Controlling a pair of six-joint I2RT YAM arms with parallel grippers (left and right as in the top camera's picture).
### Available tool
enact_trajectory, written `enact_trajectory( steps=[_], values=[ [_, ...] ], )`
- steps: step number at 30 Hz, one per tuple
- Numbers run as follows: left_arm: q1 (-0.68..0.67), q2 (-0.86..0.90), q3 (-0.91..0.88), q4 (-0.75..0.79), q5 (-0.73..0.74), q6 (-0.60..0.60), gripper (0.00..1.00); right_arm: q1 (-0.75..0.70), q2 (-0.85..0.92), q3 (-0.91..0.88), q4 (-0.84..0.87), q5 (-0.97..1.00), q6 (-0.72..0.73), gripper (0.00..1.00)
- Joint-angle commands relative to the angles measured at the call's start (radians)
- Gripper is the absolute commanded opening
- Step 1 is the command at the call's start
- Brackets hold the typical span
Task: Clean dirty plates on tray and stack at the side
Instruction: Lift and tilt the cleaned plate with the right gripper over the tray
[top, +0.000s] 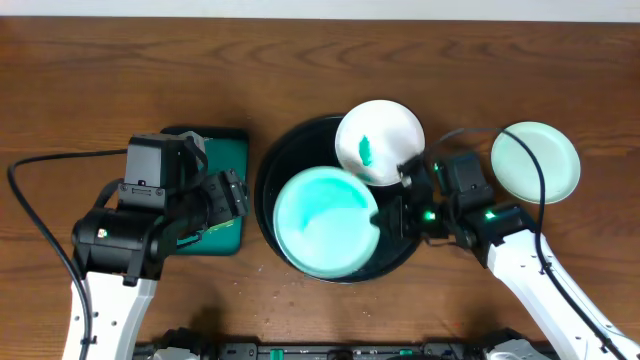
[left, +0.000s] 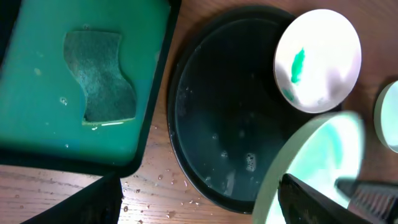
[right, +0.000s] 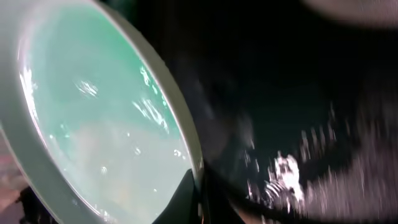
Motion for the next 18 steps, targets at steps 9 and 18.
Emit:
enact_trajectory(
  steps=[9,18],
  values=[
    [-0.004,0.0,-0.005,-0.004,0.008,0.007,0.8,-0.005,-0.011,0.068,0.1,0.224,-0.019,0.02],
    [-0.004,0.008,-0.005,-0.004,0.008,0.007,0.81,0.005,0.061,0.333,-0.232,0.488,-0.18,0.01]
  ],
)
